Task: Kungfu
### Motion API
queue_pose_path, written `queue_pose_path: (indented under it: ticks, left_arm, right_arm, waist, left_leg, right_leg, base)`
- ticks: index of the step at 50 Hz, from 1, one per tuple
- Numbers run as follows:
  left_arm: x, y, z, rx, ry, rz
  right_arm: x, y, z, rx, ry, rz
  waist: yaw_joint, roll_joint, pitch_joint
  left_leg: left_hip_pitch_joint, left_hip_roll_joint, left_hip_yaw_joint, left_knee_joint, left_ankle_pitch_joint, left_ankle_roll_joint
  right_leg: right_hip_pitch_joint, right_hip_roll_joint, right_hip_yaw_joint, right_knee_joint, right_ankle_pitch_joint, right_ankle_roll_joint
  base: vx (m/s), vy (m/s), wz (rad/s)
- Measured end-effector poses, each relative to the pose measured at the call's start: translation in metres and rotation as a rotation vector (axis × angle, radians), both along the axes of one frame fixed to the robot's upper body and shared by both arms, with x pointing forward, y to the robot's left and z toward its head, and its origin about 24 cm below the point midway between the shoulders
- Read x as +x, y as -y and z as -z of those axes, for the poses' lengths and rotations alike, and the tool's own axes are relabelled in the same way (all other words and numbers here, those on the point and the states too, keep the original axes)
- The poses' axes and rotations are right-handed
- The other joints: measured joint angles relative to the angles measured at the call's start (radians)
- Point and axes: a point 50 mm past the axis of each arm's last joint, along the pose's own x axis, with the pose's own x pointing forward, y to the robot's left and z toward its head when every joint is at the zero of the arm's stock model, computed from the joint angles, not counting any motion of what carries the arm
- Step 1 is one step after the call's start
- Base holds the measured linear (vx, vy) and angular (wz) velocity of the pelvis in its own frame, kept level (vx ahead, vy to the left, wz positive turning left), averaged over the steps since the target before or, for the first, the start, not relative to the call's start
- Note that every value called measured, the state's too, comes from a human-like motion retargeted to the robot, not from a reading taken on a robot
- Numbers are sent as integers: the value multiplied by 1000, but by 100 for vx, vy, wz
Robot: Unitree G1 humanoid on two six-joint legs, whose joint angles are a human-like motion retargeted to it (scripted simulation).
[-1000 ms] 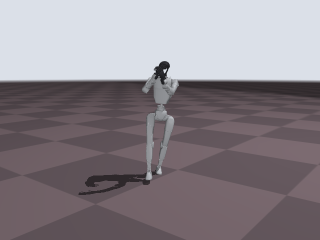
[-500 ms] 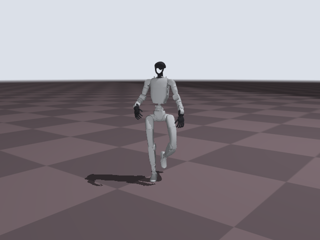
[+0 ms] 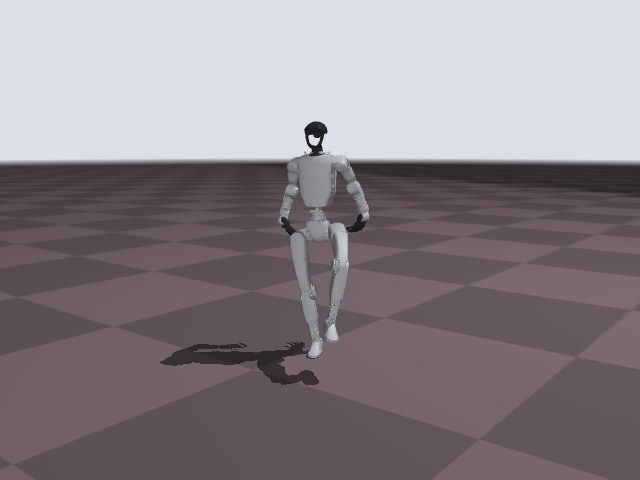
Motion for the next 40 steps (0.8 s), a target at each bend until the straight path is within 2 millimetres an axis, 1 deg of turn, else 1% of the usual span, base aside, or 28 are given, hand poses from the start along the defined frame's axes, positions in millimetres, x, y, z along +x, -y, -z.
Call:
queue_pose_path:
  ticks: [2,3,5,7,8,10,12,13,15,17,18,20,21,22,23,25,27,28,30,32,33,35,37,38,39,40]
  left_arm:
    - [15,-6,1,-42,58,-7]
    - [22,-7,2,-60,81,-23]
    - [33,-4,5,-95,115,-56]
    - [39,-2,7,-124,110,-62]
    - [42,-4,9,-135,94,-46]
    - [50,-15,13,-147,26,67]
    - [68,-43,17,-112,-74,309]
    - [84,-63,18,-56,-101,443]
    - [133,-105,19,132,-60,654]
    - [194,-141,14,402,95,734]
    - [226,-154,8,541,202,722]
    - [294,-162,-5,741,476,586]
    - [338,-155,-14,773,672,436]
    - [374,-146,-26,781,838,299]
    - [399,-137,-35,761,954,200]
    - [453,-111,-65,654,1231,-30]
    - [494,-83,-102,495,1494,-218]
    - [508,-70,-121,413,1609,-293]
    - [526,-48,-159,253,1822,-426]
    - [532,-32,-188,121,1989,-537]
    - [532,-25,-198,60,2050,-586]
    - [529,-13,-210,-59,2110,-668]
    - [522,4,-206,-206,2069,-695]
    - [516,17,-195,-300,2007,-689]
    - [512,27,-186,-376,1951,-682]
    - [507,36,-178,-442,1899,-674]
  right_arm:
    - [2,-4,-1,38,2,12]
    - [4,-6,-1,48,3,44]
    - [5,-9,0,63,3,151]
    - [7,-12,1,63,22,231]
    - [6,-11,1,48,32,242]
    - [-1,-6,1,5,25,233]
    - [-12,-6,2,-13,-21,235]
    - [-18,-6,3,-24,-51,247]
    - [-29,-5,6,-67,-106,294]
    - [-38,-6,9,-128,-147,371]
    - [-42,-7,11,-163,-156,420]
    - [-44,-5,14,-247,-141,535]
    - [-39,0,16,-299,-107,629]
    - [-34,3,18,-339,-78,715]
    - [-28,6,19,-357,-51,783]
    - [-8,13,20,-371,36,957]
    - [24,23,17,-328,170,1117]
    - [41,28,15,-298,241,1177]
    - [80,35,6,-223,389,1258]
    - [123,36,-4,-132,527,1270]
    - [146,32,-9,-85,583,1255]
    - [190,17,-19,17,672,1203]
    - [230,-13,-27,136,719,1128]
    - [249,-34,-32,214,731,1071]
    - [262,-49,-37,269,737,1022]
    - [273,-61,-41,311,741,977]
  waist:
    - [-34,20,-25]
    - [-47,34,-33]
    - [-74,51,-52]
    - [-108,60,-78]
    - [-128,63,-94]
    - [-169,64,-122]
    - [-200,63,-133]
    - [-212,60,-135]
    - [-237,50,-135]
    - [-245,40,-134]
    - [-242,37,-132]
    - [-236,39,-124]
    - [-237,44,-114]
    - [-237,48,-106]
    - [-237,50,-97]
    - [-244,56,-82]
    - [-257,65,-71]
    - [-265,69,-68]
    - [-280,80,-63]
    - [-288,96,-52]
    - [-285,107,-44]
    - [-261,139,-22]
    - [-222,168,9]
    - [-194,176,27]
    - [-178,171,39]
    - [-170,161,49]
  left_leg:
    - [33,80,30,240,-42,35]
    - [51,114,25,351,-54,31]
    - [95,126,1,540,-51,-1]
    - [138,70,-20,683,-43,-55]
    - [157,26,-27,735,-36,-84]
    - [195,-64,-28,810,-15,-121]
    - [229,-139,-23,841,4,-131]
    - [245,-167,-20,844,7,-131]
    - [266,-205,-23,825,-6,-124]
    - [267,-208,-31,766,-27,-96]
    - [262,-198,-33,727,-38,-76]
    - [250,-160,-29,634,-71,-43]
    - [239,-148,-21,559,-84,-30]
    - [229,-142,-14,490,-93,-22]
    - [223,-148,-11,434,-93,-22]
    - [209,-173,-16,280,-84,-38]
    - [196,-194,-29,114,-74,-41]
    - [192,-200,-35,29,-68,-33]
    - [191,-205,-56,-145,-61,-20]
    - [205,-209,-113,-334,-46,-35]
    - [218,-219,-171,-433,-30,-64]
    - [256,-237,-366,-609,27,-155]
    - [335,-233,-614,-726,151,-244]
    - [390,-220,-731,-766,241,-263]
    - [432,-212,-709,-794,210,-282]
    - [467,-207,-618,-816,119,-302]
  right_leg:
    - [-6,25,-23,-9,-22,-1]
    - [-8,36,-35,-14,-33,-4]
    - [-19,51,-35,-23,-40,-13]
    - [-39,50,-35,-30,-45,-19]
    - [-52,42,-44,-32,-49,-19]
    - [-76,15,-69,-30,-60,-9]
    - [-83,-11,-99,-29,-72,-3]
    - [-81,-23,-113,-29,-79,-2]
    - [-75,-46,-147,-27,-99,4]
    - [-66,-54,-172,-24,-117,13]
    - [-63,-52,-179,-23,-125,16]
    - [-55,-40,-187,-20,-139,21]
    - [-50,-33,-181,-18,-145,26]
    - [-46,-27,-173,-16,-150,30]
    - [-41,-26,-163,-14,-153,35]
    - [-30,-22,-130,-10,-160,44]
    - [-22,-19,-84,-1,-166,52]
    - [-19,-19,-56,4,-169,56]
    - [-19,-17,10,16,-174,65]
    - [-24,-12,96,35,-180,75]
    - [-31,-9,149,49,-185,80]
    - [-55,12,254,95,-198,86]
    - [-101,24,326,170,-223,82]
    - [-139,18,366,227,-249,83]
    - [-173,-15,392,282,-280,100]
    - [-205,-62,412,336,-314,126]
  base:
    - [23,-21,62]
    - [18,-20,46]
    - [23,-21,38]
    - [20,-17,58]
    - [15,-10,82]
    - [12,-3,98]
    - [12,1,104]
    - [4,3,106]
    - [7,-1,108]
    - [17,-7,81]
    - [10,-8,48]
    - [12,-6,16]
    - [11,-1,-17]
    - [9,4,-39]
    - [10,6,-55]
    - [15,8,-85]
    - [27,10,-120]
    - [23,14,-145]
    - [31,16,-176]
    - [31,24,-237]
    - [24,33,-298]
    - [24,41,-355]
    - [32,54,-437]
    - [12,71,-459]
    - [9,87,-404]
    - [10,80,-377]
